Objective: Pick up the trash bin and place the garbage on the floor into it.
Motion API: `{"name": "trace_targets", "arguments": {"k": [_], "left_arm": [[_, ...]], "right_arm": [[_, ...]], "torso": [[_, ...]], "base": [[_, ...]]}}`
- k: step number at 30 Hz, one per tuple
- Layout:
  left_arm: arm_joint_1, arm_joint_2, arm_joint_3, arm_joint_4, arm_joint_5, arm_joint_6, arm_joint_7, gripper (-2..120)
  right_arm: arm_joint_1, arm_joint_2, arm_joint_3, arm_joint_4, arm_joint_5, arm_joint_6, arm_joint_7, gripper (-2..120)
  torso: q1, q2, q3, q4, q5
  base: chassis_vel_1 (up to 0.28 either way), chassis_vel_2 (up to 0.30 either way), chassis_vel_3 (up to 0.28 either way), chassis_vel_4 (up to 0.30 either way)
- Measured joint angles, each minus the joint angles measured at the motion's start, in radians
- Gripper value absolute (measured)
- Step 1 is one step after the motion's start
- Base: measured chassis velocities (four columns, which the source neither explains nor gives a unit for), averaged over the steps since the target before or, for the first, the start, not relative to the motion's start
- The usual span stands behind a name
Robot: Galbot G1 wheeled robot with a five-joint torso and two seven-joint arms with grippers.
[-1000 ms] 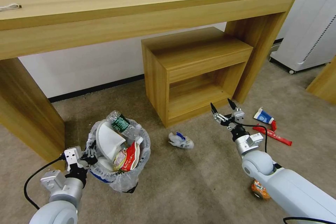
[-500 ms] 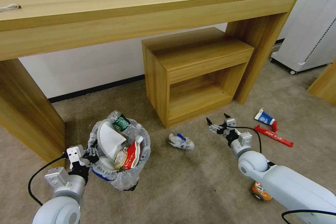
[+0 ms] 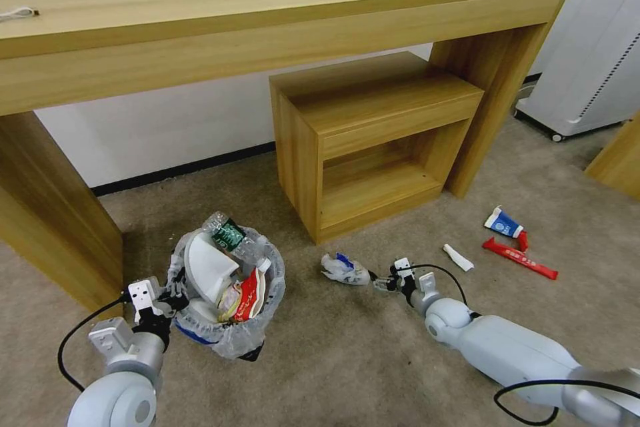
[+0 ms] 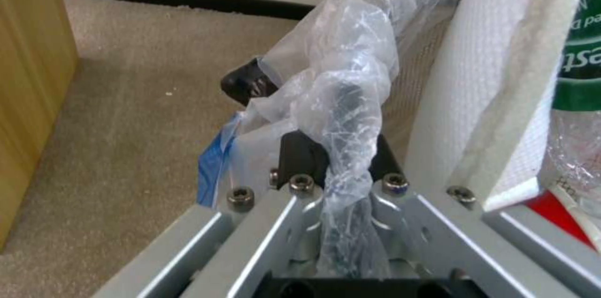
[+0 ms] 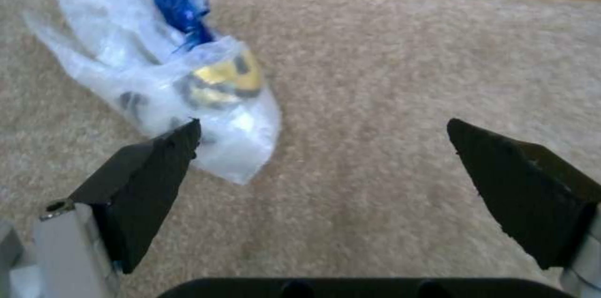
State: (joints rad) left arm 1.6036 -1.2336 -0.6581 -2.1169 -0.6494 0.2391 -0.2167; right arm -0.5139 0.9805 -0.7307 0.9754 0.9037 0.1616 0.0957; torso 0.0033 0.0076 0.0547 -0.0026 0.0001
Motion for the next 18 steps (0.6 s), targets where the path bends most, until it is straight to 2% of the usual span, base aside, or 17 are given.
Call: {"name": "trace_targets", "arguments": {"k": [11,18], "left_arm": [[0.002,-0.004,-0.002,-0.003,-0.002,-0.007,0.003,3],[0.003,-0.005,0.004,-0.003,-0.003,-0.012,0.008,3]], "right_arm": [[0.035,0.091,-0.058,-0.093,-0.054,0.040,-0.030,97],[0.061,0.177,-0.079,-0.194,-0.081,0.047,-0.061,91]], "torso": [[0.000,0.000,0.000,0.0001,-0.0003],[0.000,0.000,0.000,0.0000,-0.0001]], "base": [[0.000,0.000,0.000,0.000],[0.000,0.000,0.000,0.000]]}}
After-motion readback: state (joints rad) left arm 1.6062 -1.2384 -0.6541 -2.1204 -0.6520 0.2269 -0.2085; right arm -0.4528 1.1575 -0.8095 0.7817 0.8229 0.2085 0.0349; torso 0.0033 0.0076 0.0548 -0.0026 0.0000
